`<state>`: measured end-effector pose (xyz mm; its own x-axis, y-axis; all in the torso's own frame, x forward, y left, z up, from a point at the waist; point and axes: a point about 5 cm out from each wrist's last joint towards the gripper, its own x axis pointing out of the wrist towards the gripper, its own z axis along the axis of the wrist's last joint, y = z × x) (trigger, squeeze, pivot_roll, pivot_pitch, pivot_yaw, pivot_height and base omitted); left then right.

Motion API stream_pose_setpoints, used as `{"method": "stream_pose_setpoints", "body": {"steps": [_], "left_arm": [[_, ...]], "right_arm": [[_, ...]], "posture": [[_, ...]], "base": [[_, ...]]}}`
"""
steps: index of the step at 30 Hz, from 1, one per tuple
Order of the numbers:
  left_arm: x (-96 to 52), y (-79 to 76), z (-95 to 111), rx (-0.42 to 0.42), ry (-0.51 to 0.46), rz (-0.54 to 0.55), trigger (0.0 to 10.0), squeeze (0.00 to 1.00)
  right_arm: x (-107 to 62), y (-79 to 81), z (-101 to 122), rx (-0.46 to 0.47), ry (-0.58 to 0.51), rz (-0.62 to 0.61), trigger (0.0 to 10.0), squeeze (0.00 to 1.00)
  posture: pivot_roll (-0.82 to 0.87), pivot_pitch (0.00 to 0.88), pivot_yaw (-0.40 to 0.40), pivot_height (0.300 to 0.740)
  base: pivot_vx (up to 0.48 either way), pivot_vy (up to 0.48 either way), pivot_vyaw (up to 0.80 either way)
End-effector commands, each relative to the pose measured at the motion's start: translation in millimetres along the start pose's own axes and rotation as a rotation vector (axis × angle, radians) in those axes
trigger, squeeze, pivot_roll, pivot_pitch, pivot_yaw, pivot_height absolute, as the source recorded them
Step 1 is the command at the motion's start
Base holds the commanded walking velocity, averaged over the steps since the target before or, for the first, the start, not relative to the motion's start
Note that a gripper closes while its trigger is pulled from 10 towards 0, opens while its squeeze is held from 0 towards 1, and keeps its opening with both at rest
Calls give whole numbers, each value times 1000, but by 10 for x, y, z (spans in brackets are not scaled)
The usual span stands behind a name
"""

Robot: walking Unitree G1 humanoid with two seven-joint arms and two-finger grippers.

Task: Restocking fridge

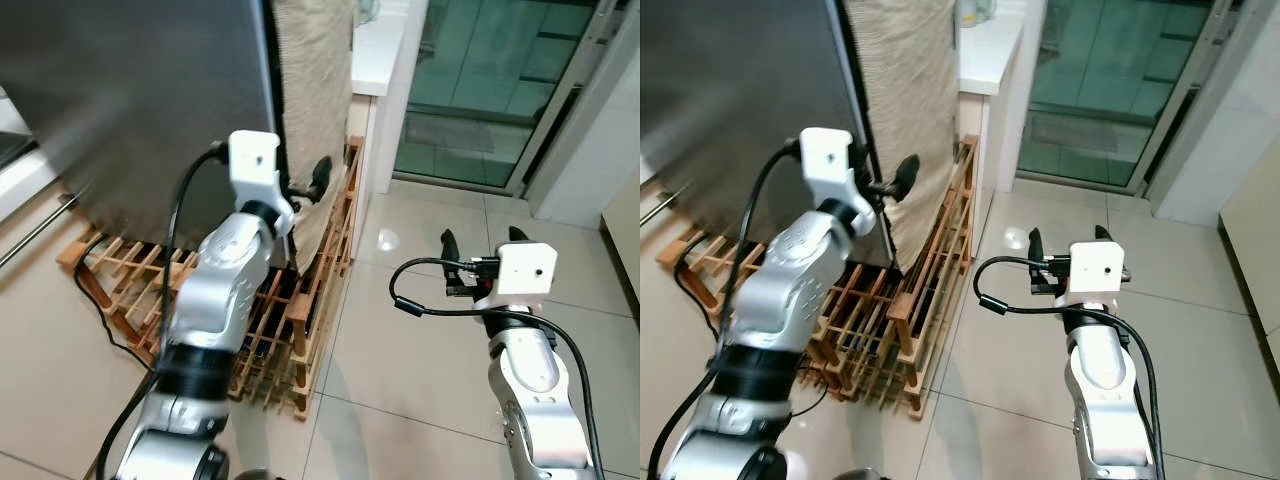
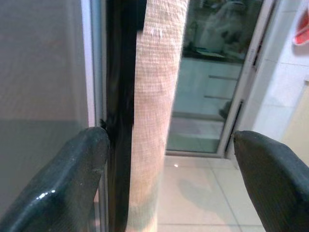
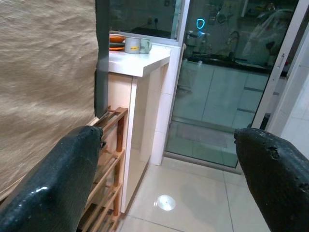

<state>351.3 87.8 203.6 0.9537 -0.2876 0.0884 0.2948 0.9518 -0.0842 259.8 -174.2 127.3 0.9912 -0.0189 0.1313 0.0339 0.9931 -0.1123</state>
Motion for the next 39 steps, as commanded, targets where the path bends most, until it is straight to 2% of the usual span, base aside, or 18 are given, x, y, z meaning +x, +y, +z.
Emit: {"method": "stream_pose_setpoints", "body": {"steps": [1, 5, 8, 10, 12, 14, 16, 17, 18, 19, 20, 21, 25, 28, 31, 36, 38, 39], "left_arm": [[71, -25, 58, 5, -9, 6, 10000, 0], [140, -75, -5, -161, 58, 31, 10000, 0], [154, -147, -13, -164, 54, -2, 10000, 0], [165, -289, 63, -147, 9, -101, 10000, 0], [171, -453, 113, -90, -19, -226, 10000, 0], [159, -637, 128, -100, -35, -367, 10000, 0], [114, -954, 78, -115, -23, -587, 10000, 0], [97, -1050, 66, -127, -19, -649, 10000, 0], [97, -1050, 66, -127, -19, -649, 10000, 0], [72, -1175, 70, -185, -19, -721, 10000, 0], [58, -1253, 78, -316, -1, -764, 10000, 0], [70, -1294, 82, -444, 10, -757, 10000, 0], [-115, -1530, 192, -469, -65, -939, 10000, 0], [-133, -1480, 247, -520, -87, -975, 10000, 0], [-127, -1437, 277, -533, -106, -979, 10000, 0], [-107, -1308, 337, -481, -140, -933, 10000, 0], [-161, -1055, 438, -404, -187, -883, 10000, 0], [-243, -799, 472, -322, -206, -824, 10000, 0]], "right_arm": [[40, 3, 36, -8, -20, 5, 10000, 0], [45, -23, 47, -12, -27, -9, 10000, 0], [41, -21, 47, -11, -27, -14, 10000, 0], [36, -8, 51, -9, -28, -14, 10000, 0], [37, 1, 53, -8, -28, -14, 10000, 0], [45, 9, 50, -6, -27, -12, 10000, 0], [72, 37, 50, -2, -29, -5, 10000, 0], [84, 46, 51, -1, -30, -2, 10000, 0], [84, 46, 51, -1, -30, -2, 10000, 0], [104, 56, 63, 0, -36, -1, 10000, 0], [124, 62, 74, 2, -42, -1, 10000, 0], [140, 71, 85, 2, -48, -1, 10000, 0], [167, 48, 116, 0, -67, -24, 10000, 0], [162, 10, 113, 0, -65, -40, 10000, 0], [151, -23, 92, -4, -56, -47, 10000, 0], [157, -28, 93, -6, -55, -44, 10000, 0], [141, -28, 91, -3, -53, -40, 10000, 0], [115, -13, 68, 1, -43, -29, 10000, 0]], "posture": [[-59, 0, 19, 740], [-66, 0, 28, 740], [-69, 0, 31, 740], [-69, 0, 32, 740], [-65, 0, 30, 740], [-61, 0, 26, 740], [-63, 0, 22, 740], [-65, 0, 22, 740], [-65, 0, 22, 740], [-69, 0, 26, 740], [-73, 0, 34, 740], [-81, 0, 45, 740], [-89, 0, 49, 740], [-88, 0, 50, 740], [-86, 0, 41, 740], [-82, 0, 39, 740], [-67, 0, 32, 740], [-61, 0, 30, 740]], "base": [[0, 0, 0], [0, 0, 0], [0, 0, 0], [0, 0, 0], [0, 0, 0], [0, 0, 0], [0, 0, 0], [0, 0, 0], [0, 0, 0], [0, 0, 0], [0, 0, 0], [0, 0, 0], [0, 0, 0], [0, 0, 0], [0, 0, 0], [0, 0, 0], [0, 0, 0], [0, 0, 0]]}}
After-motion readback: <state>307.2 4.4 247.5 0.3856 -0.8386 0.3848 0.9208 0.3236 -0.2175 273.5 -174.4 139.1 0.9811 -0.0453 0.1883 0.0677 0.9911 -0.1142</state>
